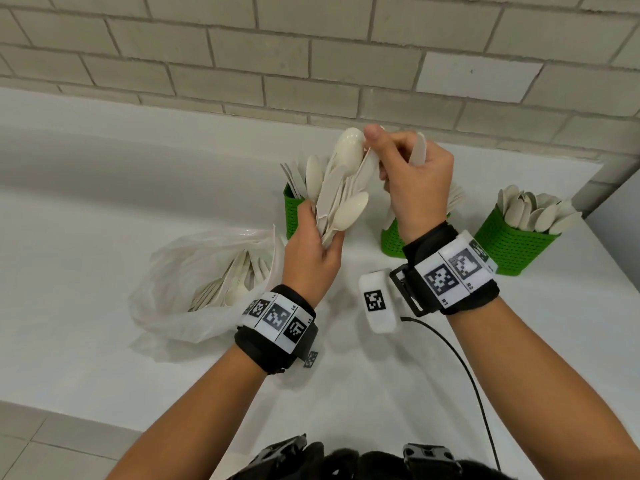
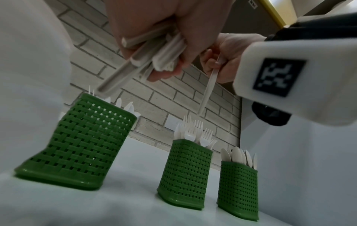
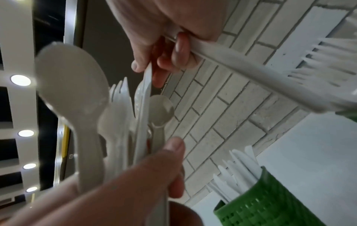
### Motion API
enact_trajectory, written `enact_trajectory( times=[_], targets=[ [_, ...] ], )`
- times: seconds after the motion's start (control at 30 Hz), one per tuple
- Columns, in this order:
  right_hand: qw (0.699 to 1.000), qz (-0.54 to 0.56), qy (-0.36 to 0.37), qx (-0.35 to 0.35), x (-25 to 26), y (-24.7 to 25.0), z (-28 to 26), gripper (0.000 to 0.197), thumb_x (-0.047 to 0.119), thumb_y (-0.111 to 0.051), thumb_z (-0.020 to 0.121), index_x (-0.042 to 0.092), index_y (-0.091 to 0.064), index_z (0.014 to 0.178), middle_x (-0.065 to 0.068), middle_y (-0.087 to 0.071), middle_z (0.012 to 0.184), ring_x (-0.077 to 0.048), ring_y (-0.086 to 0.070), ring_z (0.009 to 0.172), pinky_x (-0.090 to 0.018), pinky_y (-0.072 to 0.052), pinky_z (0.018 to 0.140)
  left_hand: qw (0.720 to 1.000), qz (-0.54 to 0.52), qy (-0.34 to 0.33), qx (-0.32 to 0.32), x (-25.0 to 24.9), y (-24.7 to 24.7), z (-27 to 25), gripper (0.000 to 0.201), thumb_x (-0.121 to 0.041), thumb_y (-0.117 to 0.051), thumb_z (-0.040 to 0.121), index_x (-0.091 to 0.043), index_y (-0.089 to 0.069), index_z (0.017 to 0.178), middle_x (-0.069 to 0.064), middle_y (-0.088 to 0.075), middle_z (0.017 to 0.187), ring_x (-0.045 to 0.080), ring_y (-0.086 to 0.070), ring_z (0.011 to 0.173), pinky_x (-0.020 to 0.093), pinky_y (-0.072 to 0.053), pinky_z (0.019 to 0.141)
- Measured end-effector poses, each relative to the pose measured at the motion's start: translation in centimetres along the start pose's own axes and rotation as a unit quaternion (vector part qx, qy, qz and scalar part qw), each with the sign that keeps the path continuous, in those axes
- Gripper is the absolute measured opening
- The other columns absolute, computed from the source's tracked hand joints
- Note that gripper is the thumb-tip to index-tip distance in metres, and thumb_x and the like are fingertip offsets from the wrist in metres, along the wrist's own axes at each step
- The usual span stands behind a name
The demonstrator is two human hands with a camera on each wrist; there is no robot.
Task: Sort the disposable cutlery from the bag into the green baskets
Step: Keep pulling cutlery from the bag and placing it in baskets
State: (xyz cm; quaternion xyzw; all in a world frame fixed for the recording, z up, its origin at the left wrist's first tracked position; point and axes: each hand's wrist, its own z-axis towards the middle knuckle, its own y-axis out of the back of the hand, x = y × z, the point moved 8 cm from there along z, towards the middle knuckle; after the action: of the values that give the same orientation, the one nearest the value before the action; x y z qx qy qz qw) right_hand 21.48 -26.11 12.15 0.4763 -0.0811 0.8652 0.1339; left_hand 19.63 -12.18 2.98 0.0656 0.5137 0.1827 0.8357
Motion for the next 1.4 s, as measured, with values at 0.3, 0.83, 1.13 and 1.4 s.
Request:
enact_trajectory(
  times=[0.3, 0.83, 1.13, 1.4],
  targets=[
    [0.970, 0.116, -0.155, 0.148, -2.2, -3.3, -2.2, 0.008, 0.014, -0.055, 0.093, 0.009, -0.057, 0.086, 0.006, -0.061, 0.061, -0.003, -0.057, 0.052, -0.015, -0.043, 0.047, 0.999, -0.028, 0.020, 0.001, 0.1, -0.4, 0.8, 0.043, -0.006, -0.055, 0.090, -0.001, -0.035, 0.128, 0.013, -0.059, 0.117, 0.029, -0.060, 0.103, 0.031, -0.049, 0.082],
    [0.954, 0.248, -0.166, -0.006, -3.1, -2.9, -0.2, 0.031, 0.035, -0.027, 0.103, 0.017, -0.044, 0.083, 0.008, -0.029, 0.047, -0.007, -0.030, 0.043, -0.020, -0.033, 0.045, 0.995, -0.087, 0.040, 0.022, 0.3, -1.8, 0.7, 0.037, -0.012, -0.054, 0.092, -0.006, -0.037, 0.124, 0.011, -0.061, 0.108, 0.029, -0.061, 0.094, 0.021, -0.046, 0.074],
    [0.953, 0.040, -0.273, 0.125, -5.5, 2.8, 0.2, 0.014, 0.027, -0.045, 0.099, 0.017, -0.051, 0.090, 0.005, -0.034, 0.059, -0.006, -0.034, 0.048, -0.017, -0.019, 0.039, 0.994, -0.090, 0.062, 0.000, 2.6, 0.1, 1.6, 0.039, -0.018, -0.051, 0.094, -0.003, -0.035, 0.127, 0.011, -0.057, 0.113, 0.033, -0.059, 0.096, 0.039, -0.050, 0.078],
    [0.747, -0.330, -0.330, 0.473, -12.4, -0.5, -11.7, 0.031, 0.027, -0.073, 0.080, 0.004, -0.062, 0.099, -0.005, -0.058, 0.073, -0.013, -0.049, 0.052, -0.015, -0.035, 0.036, 0.992, -0.095, 0.068, -0.039, 3.9, 2.3, 1.8, 0.035, -0.018, -0.050, 0.095, -0.004, -0.036, 0.124, 0.015, -0.059, 0.110, 0.044, -0.058, 0.097, 0.041, -0.049, 0.077]
  ],
)
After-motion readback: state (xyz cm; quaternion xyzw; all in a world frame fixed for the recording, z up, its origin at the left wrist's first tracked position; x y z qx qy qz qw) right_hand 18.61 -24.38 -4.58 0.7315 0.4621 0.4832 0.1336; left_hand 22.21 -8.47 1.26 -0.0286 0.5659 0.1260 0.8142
